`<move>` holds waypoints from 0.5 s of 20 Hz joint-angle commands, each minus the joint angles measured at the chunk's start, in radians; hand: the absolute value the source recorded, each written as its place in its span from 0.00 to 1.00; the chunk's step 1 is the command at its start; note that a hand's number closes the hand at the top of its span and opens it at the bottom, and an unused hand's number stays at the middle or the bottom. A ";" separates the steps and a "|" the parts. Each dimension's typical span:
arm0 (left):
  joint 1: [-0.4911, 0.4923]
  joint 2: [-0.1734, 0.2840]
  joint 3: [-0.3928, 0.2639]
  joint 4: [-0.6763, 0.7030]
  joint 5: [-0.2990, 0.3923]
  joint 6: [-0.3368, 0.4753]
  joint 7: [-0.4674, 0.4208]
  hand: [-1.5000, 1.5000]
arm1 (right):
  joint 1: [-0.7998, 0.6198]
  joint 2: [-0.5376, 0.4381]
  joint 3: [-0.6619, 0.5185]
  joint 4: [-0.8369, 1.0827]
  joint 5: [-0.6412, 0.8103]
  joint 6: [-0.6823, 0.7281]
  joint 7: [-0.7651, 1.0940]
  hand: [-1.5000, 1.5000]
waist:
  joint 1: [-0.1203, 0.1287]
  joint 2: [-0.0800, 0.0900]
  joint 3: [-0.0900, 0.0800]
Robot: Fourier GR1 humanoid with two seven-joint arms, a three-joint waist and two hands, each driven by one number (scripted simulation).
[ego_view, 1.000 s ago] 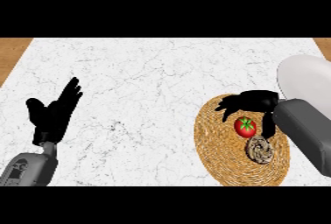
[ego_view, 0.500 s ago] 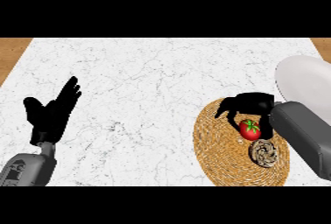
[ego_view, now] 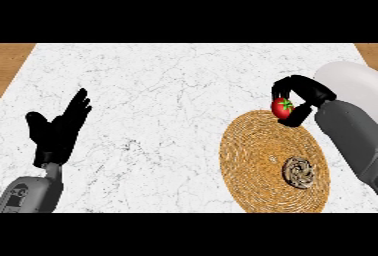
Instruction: Pick the tomato from the placemat and place it in the plate
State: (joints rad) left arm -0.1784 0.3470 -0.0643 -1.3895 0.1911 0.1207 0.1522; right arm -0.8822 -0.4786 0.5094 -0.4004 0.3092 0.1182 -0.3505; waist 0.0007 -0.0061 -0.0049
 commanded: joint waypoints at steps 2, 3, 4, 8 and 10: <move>-0.008 -0.004 -0.006 0.006 -0.004 -0.002 0.003 0.50 | -0.128 0.020 -0.123 0.060 -0.027 -0.339 0.360 1.00 | 0.004 -0.004 0.001; -0.009 -0.005 0.007 0.016 -0.004 0.008 -0.006 0.50 | -0.142 0.038 -0.126 0.046 -0.015 -0.430 0.399 1.00 | 0.000 -0.006 0.000; -0.011 0.007 -0.001 0.013 -0.008 -0.003 0.010 0.50 | -0.188 0.006 -0.123 0.045 0.009 -0.491 0.448 1.00 | 0.001 -0.010 0.000; -0.008 -0.015 -0.006 0.036 -0.016 0.007 -0.013 0.50 | -0.233 0.042 -0.072 0.061 0.123 -0.777 0.643 1.00 | -0.004 -0.003 -0.001; 0.001 -0.027 -0.019 0.007 -0.028 0.021 -0.012 0.50 | -0.265 0.042 -0.064 0.086 0.159 -0.854 0.760 1.00 | 0.000 -0.006 0.001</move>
State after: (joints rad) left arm -0.1825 0.3355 -0.0712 -1.3737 0.1775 0.1283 0.1477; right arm -1.0860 -0.4482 0.4285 -0.3419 0.3978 -0.5422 0.2150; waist -0.0005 -0.0120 -0.0048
